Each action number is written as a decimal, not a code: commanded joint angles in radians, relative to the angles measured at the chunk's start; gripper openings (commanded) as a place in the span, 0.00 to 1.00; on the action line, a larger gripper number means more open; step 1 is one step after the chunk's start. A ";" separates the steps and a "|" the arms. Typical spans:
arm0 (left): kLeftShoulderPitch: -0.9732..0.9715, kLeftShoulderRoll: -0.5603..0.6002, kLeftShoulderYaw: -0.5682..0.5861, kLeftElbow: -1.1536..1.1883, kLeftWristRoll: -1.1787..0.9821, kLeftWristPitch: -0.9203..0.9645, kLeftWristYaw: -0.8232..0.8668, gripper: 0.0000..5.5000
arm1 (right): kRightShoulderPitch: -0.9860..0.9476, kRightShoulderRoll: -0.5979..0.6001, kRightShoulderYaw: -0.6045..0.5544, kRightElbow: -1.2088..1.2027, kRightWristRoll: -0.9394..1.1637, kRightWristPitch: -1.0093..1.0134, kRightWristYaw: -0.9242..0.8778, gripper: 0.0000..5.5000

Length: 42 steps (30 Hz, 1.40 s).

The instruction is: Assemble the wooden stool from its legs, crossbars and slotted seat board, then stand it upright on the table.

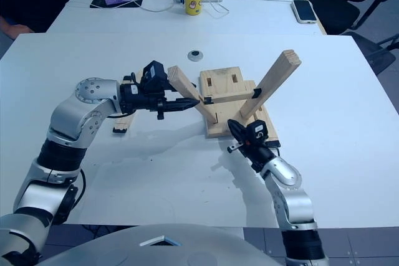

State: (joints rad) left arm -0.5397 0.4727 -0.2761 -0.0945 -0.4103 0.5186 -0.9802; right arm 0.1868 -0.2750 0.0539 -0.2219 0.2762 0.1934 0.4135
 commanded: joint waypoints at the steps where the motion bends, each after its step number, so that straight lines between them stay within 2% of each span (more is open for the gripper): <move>1: 0.006 0.026 -0.038 0.023 0.013 0.054 -0.049 0.37 | -0.033 0.003 0.039 0.073 -0.152 0.074 -0.125 0.00; 4: -0.013 0.030 -0.035 -0.021 0.003 0.076 -0.045 0.37 | -0.022 -0.029 0.098 0.119 -0.278 0.195 -0.182 0.00; 8: -0.025 -0.109 -0.027 -0.019 -0.035 0.069 0.026 0.37 | -0.024 -0.064 0.166 0.222 -0.319 0.301 -0.132 0.00; 13: 0.054 -0.163 -0.115 0.040 0.069 -0.028 0.064 0.37 | -0.025 -0.090 0.230 0.279 -0.297 0.356 -0.030 0.00; 15: 0.069 -0.226 -0.041 0.055 -0.030 -0.002 0.067 0.37 | -0.012 -0.093 0.245 0.279 -0.280 0.375 -0.002 0.00; 19: 0.081 -0.154 -0.084 0.074 0.078 -0.084 0.046 0.37 | -0.019 -0.086 0.248 0.279 -0.227 0.413 0.047 0.00; 25: 0.118 -0.119 0.034 -0.018 -0.016 -0.050 0.049 0.37 | -0.086 -0.081 0.298 0.302 -0.152 0.468 0.155 0.00; 31: 0.140 -0.088 -0.030 -0.012 0.056 -0.077 0.029 0.37 | -0.129 -0.058 0.348 0.326 -0.116 0.493 0.204 0.00; 42: 0.138 0.028 0.058 -0.173 -0.005 0.033 0.046 0.37 | -0.186 -0.032 0.454 0.322 -0.057 0.457 0.295 0.00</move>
State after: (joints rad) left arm -0.4138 0.4848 -0.2023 -0.2224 -0.4112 0.4977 -0.9382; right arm -0.1140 -0.3646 0.2444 -0.0675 0.2139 0.4563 0.5344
